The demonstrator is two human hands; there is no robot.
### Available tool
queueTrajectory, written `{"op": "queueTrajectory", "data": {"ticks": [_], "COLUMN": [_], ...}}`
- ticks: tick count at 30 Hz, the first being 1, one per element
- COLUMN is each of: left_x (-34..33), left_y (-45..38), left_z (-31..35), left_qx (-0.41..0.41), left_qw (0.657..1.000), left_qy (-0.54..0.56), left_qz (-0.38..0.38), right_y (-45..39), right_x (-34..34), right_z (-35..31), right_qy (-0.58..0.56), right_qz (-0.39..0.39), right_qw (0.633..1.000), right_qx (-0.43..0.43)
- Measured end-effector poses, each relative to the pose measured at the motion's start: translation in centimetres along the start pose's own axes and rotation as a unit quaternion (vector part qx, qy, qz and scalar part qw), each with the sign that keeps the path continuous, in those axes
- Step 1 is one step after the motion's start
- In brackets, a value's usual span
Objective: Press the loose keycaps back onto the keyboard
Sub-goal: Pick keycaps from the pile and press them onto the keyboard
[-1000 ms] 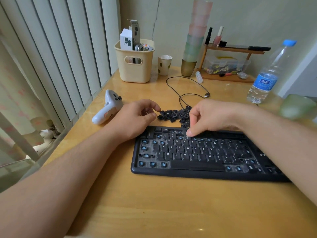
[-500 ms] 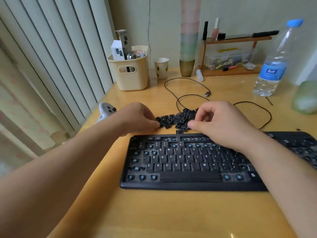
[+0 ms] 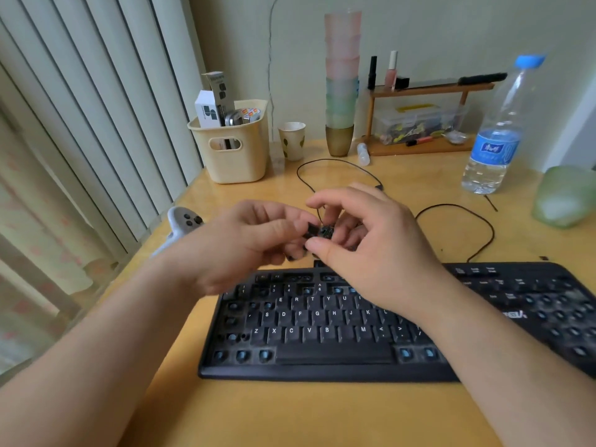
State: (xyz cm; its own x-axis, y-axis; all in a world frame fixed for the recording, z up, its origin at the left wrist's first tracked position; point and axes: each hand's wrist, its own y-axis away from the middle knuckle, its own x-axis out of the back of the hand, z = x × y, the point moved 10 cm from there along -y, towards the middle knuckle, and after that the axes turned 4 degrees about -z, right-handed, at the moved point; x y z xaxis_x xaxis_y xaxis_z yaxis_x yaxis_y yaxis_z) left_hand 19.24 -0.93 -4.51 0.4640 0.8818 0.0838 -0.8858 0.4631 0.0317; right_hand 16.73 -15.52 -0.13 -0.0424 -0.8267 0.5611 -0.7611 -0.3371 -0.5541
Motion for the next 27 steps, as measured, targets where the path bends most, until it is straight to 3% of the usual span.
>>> {"op": "queueTrajectory", "data": {"ticks": [7,21,27], "left_x": [-1.5,-1.2,0.0], "left_y": [-0.1,0.2,0.6], "left_z": [-0.7,-0.5,0.0], "left_qx": [-0.019,-0.031,-0.039], "left_qw": [0.995,0.994,0.997], "left_qy": [0.087,0.072,-0.008], "left_qz": [-0.050,-0.069,-0.060], "right_y": [0.4,0.5,0.6], "right_x": [0.2,0.3,-0.1], "right_z": [-0.6,-1.4,-2.0], "right_qy": [0.011,0.034,0.026], "right_qz": [0.033,0.045,0.013], "right_qw": [0.999,0.997,0.997], "right_qx": [0.028,0.061,0.075]}}
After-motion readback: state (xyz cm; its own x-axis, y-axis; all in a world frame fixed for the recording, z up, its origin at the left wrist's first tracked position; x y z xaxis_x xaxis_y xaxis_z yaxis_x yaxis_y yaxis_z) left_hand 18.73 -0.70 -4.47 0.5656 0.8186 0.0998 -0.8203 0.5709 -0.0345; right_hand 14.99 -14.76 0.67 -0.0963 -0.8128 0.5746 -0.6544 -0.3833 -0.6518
